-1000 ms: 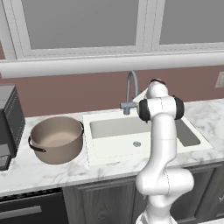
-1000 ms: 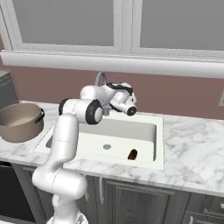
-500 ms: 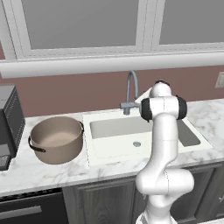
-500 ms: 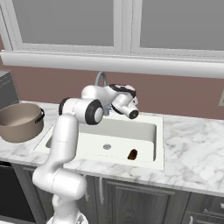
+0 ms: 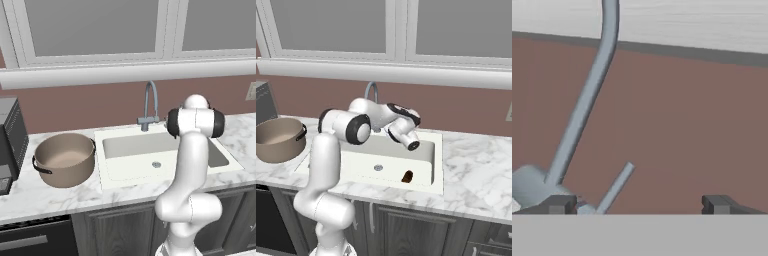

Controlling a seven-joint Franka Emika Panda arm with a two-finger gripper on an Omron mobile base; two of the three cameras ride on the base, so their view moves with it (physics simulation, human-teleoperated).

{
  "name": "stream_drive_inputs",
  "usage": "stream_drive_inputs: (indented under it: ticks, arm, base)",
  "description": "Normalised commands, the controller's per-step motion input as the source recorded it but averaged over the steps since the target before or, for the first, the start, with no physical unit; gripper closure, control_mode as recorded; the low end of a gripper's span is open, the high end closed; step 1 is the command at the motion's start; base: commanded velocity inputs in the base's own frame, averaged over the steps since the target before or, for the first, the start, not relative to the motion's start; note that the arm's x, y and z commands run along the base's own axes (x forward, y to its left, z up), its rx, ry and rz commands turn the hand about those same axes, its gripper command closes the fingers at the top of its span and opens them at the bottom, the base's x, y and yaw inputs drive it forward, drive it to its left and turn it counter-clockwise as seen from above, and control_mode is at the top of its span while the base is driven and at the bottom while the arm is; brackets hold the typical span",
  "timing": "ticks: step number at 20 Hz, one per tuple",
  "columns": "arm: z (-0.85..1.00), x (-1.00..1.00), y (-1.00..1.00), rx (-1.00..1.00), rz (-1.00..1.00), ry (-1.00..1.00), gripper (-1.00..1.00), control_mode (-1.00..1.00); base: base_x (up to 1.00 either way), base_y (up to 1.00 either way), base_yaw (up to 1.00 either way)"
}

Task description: Dump the sweet potato from the pot into the sink. Then turn on the water and wash the sweet potato. Then turn off the water and put the sweet potato back in the pot.

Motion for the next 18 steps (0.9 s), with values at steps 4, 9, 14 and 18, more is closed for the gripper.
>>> stream_drive_inputs:
  ticks: [4, 9, 14, 18]
  arm:
    - [0.08, -0.89, -0.17, 0.0, 0.0, -0.13, -1.0, -1.0]
    - [0.28, -0.73, -0.03, 0.0, -0.01, -0.1, -1.0, -1.0]
    - [0.49, -0.5, -0.03, 0.0, -0.04, -0.05, -1.0, -1.0]
    - [0.6, -0.32, -0.12, 0.0, -0.06, -0.01, -1.0, -1.0]
  base:
    - [0.0, 0.0, 0.0]
    - [0.0, 0.0, 0.0]
    - [0.0, 0.0, 0.0]
    - [0.0, 0.0, 0.0]
